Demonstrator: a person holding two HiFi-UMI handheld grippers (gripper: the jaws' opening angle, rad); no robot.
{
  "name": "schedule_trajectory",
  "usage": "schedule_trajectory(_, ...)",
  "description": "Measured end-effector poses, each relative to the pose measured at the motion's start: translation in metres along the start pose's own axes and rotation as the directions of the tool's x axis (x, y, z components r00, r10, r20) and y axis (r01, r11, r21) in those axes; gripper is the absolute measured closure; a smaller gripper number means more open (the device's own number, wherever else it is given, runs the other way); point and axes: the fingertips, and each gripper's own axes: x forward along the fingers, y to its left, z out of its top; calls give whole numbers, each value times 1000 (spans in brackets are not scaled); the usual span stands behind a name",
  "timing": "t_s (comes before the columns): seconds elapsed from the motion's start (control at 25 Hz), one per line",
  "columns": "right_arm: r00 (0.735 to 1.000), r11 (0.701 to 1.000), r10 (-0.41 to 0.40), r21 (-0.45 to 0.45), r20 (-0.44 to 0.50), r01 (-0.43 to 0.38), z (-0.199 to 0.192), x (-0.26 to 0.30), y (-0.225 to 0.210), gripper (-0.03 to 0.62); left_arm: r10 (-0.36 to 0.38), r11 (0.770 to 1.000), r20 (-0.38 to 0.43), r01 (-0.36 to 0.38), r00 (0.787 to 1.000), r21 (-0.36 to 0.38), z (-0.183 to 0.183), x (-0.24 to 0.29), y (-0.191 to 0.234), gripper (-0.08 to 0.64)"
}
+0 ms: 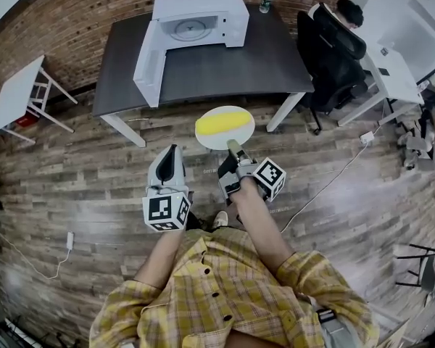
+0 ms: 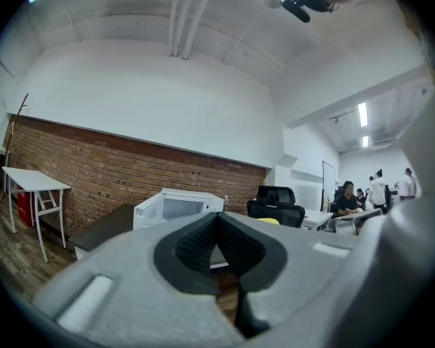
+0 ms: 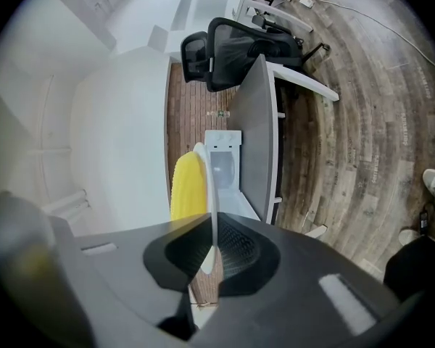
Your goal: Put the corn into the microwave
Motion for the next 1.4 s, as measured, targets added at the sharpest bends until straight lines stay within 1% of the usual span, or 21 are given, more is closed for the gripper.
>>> schedule_trajectory(0.12, 1000, 1000, -15, 12, -12, 15, 7, 10, -4, 572, 4, 1000, -11, -4, 1000, -8, -4, 12, 3, 560)
schedule_trajectory(0.32, 1000, 1000, 7, 9, -21, -7, 4, -6, -12, 572, -5, 1000, 2, 5, 1000, 2, -17, -2, -6, 560)
schedule_trajectory(0.76, 1000, 1000, 8, -5, -25, -8, 16, 38, -22, 572, -29, 1000, 21, 29, 999, 0, -36, 37, 13, 560)
schedule_trajectory(0.88, 1000, 1000, 17, -2, -24, -17, 22, 65, -15, 572, -41, 999, 26, 41, 999, -11, -33, 63, 24, 560)
schedule_trajectory(1.08, 1000, 1000, 24, -4, -11, -24, 37, 134, 4, 572, -60, 998, 11, 61, 998, -20, -18, 128, 57, 560)
schedule_trajectory(1.4, 1000, 1000, 25, 5, 3, -25, 45, 203, 19, 572, -62, 996, 11, 63, 998, -64, -8, 187, 94, 563)
